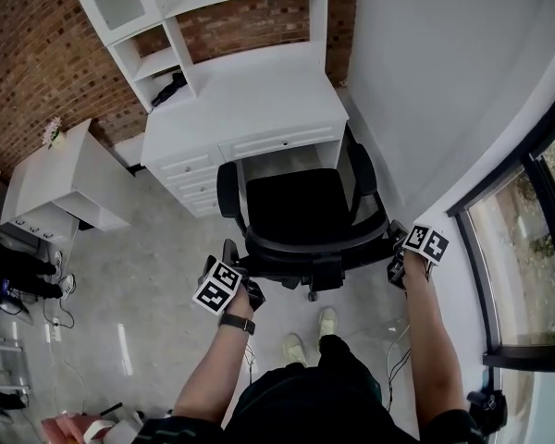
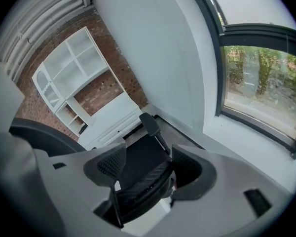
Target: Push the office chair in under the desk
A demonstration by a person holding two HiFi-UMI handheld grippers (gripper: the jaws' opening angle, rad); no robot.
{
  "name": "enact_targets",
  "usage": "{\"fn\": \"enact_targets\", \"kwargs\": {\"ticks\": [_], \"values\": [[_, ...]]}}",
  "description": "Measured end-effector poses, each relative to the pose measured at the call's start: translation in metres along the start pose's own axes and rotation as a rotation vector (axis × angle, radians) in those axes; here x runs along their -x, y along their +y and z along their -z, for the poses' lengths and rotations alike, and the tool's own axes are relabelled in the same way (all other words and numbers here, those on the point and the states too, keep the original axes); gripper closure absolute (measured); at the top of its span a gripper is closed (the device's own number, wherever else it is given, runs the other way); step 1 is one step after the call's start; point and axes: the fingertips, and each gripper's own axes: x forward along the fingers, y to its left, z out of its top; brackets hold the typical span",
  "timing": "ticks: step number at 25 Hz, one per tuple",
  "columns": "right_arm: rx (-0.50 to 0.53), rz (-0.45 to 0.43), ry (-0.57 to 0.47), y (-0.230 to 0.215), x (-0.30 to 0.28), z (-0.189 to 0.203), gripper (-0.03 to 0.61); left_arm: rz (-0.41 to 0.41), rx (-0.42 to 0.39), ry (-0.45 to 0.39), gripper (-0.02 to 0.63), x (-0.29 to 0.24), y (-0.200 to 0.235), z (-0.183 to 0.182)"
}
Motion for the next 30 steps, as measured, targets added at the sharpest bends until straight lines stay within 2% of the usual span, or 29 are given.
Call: {"fn": "enact_targets", "kwargs": {"ticks": [6, 13, 30], "values": [[0.010, -0.007, 0.008, 0.008, -0.028, -0.019, 0.312, -0.020, 0.001, 0.012, 0.313, -0.028, -0.008, -0.004], [0.015, -0.018, 0.003, 0.035, -0.052, -0.035, 0.308, -0.022, 0.000, 0.001, 0.318, -0.057, -0.011, -0.032], [0.040, -0.038, 0.014, 0.056, -0.090, -0.061, 0.305, -0.021, 0.020, -0.007, 0.314, -0.093, -0.020, -0.047]]}}
